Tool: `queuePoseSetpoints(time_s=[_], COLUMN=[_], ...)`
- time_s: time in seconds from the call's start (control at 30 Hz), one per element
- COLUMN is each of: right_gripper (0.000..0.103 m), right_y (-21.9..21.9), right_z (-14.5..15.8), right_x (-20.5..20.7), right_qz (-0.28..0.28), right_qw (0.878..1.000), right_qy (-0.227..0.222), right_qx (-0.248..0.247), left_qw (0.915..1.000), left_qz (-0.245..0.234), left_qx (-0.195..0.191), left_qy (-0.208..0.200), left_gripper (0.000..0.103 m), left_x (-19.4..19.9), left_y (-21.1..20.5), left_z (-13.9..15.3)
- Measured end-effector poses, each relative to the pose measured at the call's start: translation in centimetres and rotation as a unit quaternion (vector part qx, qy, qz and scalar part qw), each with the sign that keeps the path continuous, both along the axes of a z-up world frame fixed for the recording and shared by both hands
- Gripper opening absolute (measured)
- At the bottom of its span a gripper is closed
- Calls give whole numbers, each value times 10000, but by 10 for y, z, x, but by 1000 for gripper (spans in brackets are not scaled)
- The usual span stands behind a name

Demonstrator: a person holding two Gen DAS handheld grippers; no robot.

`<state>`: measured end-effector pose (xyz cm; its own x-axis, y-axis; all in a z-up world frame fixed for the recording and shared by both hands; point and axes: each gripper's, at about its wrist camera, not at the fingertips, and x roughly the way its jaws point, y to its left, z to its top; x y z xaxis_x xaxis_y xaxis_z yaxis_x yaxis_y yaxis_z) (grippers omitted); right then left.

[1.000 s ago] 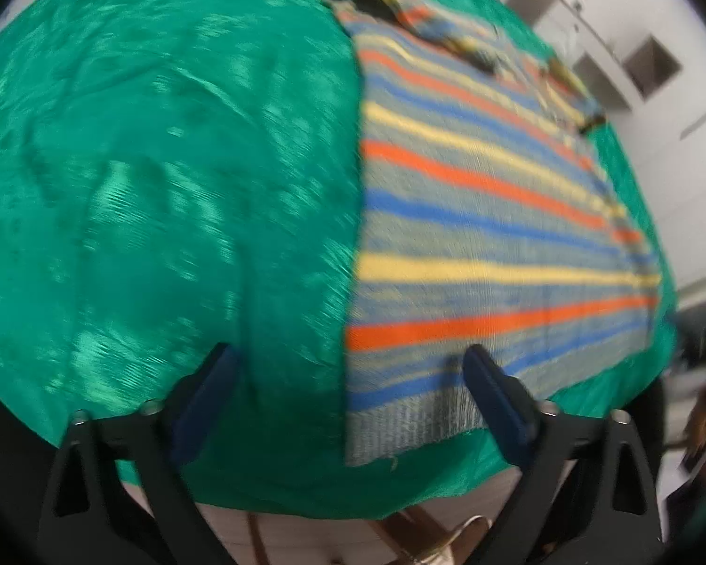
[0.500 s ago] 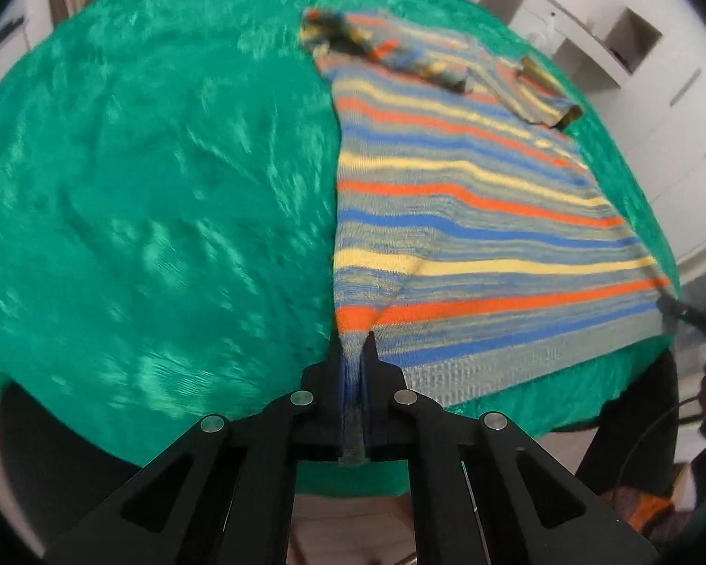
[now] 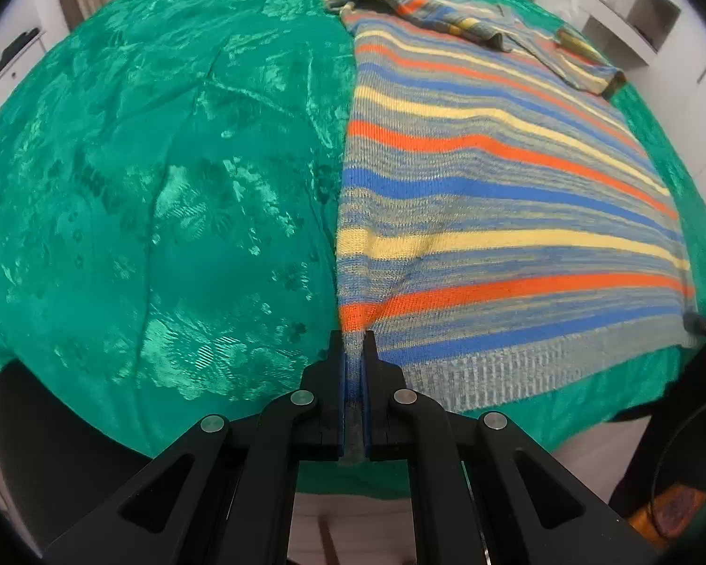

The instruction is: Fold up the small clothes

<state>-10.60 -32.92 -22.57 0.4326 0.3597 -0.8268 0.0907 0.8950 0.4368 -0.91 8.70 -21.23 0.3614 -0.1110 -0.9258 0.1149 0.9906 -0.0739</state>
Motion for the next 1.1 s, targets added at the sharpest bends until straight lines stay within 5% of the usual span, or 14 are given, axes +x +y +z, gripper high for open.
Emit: queuePoseSetpoints(time_s=[0.27,0.37,0.43,0.53,0.63,0.7,0.8,0.93,1.0,1.07,1.1], right_gripper=[4,17,26,37,63,67,67,62,60,47,22], right_y=[5,-4,-19,-35,-23,6,69,143,150,136,126], right_z=[-4,2,23,88,150,174,170,118,89,66,68], right_x=[7,1,-5,0,35,72,140,227,263,292,294], right_qz=[20,194,240,264,540,1000,1954,2689,2599,2301,2148], right_qw=[9999,9990,9974,9833,9641,9534,9311,9078,9172,9397,9467], right_qy=[132,375,418,-136,-955,-1435,-1881,-1908,-1661,-1318,-1333], right_qx=[-84,-146,-529,-1798,-2419,-2458,-2439,-2591,-2522,-2158,-1997], left_qw=[10000,9998,9998,9984,9933,9902,9886,9890,9891,9897,9898], left_qz=[64,92,154,337,629,742,814,775,798,821,835], left_qx=[23,12,91,186,89,-13,-56,-10,166,392,509], left_qy=[-39,159,91,-417,-967,-1179,-1265,-1263,-1226,-1106,-1040], left_gripper=[6,25,45,64,70,72,72,72,73,74,74], left_x=[2,-10,-24,-31,-20,-5,9,3,-3,-9,-10], left_y=[-4,6,22,45,62,65,54,40,40,46,49], left_z=[-11,-3,12,44,74,84,89,93,89,83,80])
